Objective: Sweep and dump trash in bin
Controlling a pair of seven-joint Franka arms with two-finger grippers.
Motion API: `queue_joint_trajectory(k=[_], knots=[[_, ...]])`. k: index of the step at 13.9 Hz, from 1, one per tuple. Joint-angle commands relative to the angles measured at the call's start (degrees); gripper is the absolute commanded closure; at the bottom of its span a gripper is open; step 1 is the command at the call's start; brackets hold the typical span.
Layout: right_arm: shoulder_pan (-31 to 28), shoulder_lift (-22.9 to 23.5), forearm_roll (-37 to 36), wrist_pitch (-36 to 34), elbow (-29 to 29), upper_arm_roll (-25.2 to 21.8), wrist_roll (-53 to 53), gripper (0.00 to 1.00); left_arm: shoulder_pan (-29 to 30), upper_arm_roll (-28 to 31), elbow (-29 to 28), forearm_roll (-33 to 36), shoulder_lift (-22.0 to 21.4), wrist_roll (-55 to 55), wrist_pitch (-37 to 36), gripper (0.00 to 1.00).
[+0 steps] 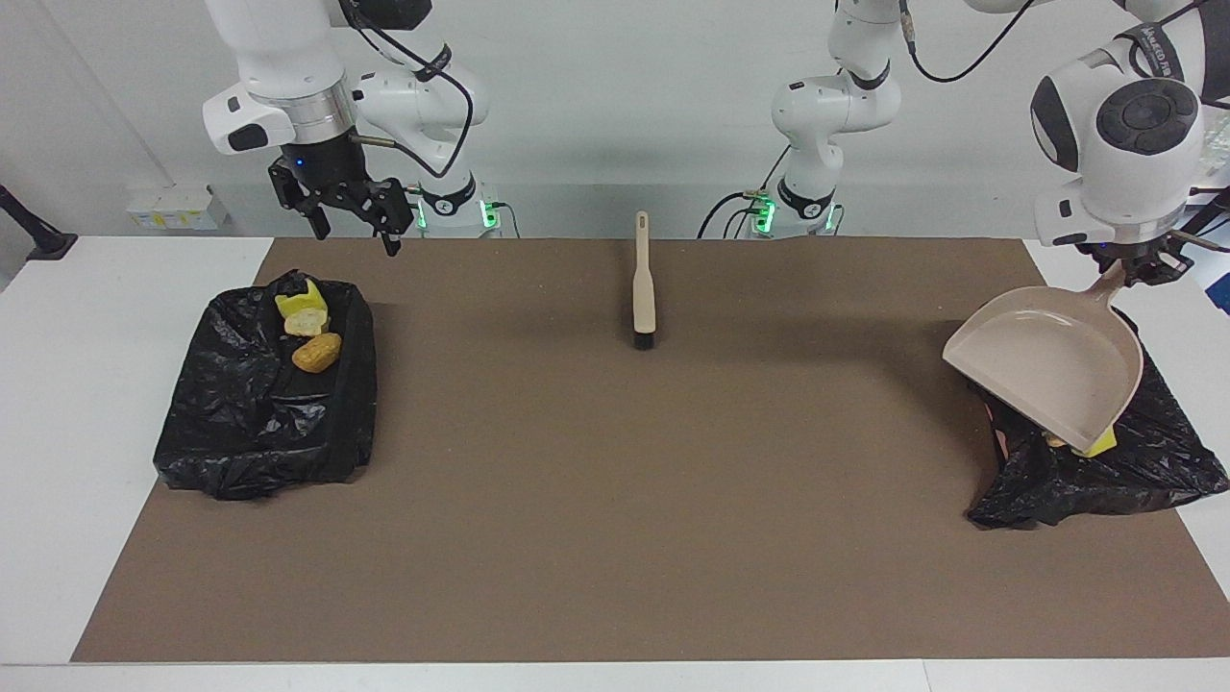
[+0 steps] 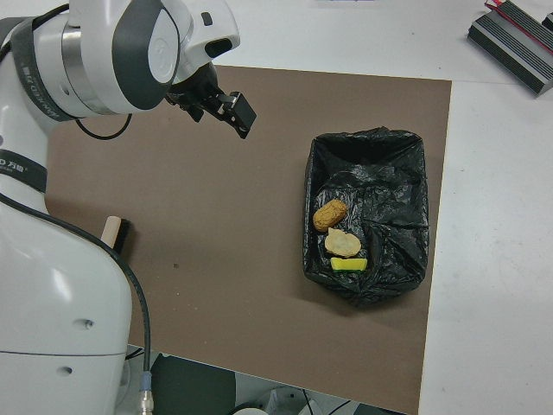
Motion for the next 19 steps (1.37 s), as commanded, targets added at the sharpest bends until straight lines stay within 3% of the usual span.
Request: queue_joint_trajectory(k=[1,9,13,17,19], knots=[[-0.5,0.8,1.1,-1.1,1.9,0.5,-6.2,0.0,-0.8,0.5,-1.6,-8.3,-2.0,-9.8,-1.4,1.0],[-0.2,0.1,2.0,-1.2,1.5,0.4,-8.8,0.0,-16.7,-0.2,-1.4,-24.6,-2.5,-49.4,-2.2,1.0],[-0.1,0.1,2.1,-1.1,1.5,0.4,-8.7,0.0,-26.2,-0.2,-1.0,-29.5,-1.2,-63.3,3.0,1.0],[-0.2,0.1,2.1,-1.2,1.5,0.3,-8.6,0.0,-31.9,-0.2,-1.0,-34.1,3.2,-74.1,13.6,1.0],[-0.4,0.1,2.0,-1.1,1.5,0.2,-8.6,0.0,-35.9,-0.2,-0.2,-33.7,8.2,-77.2,17.2,1.0]])
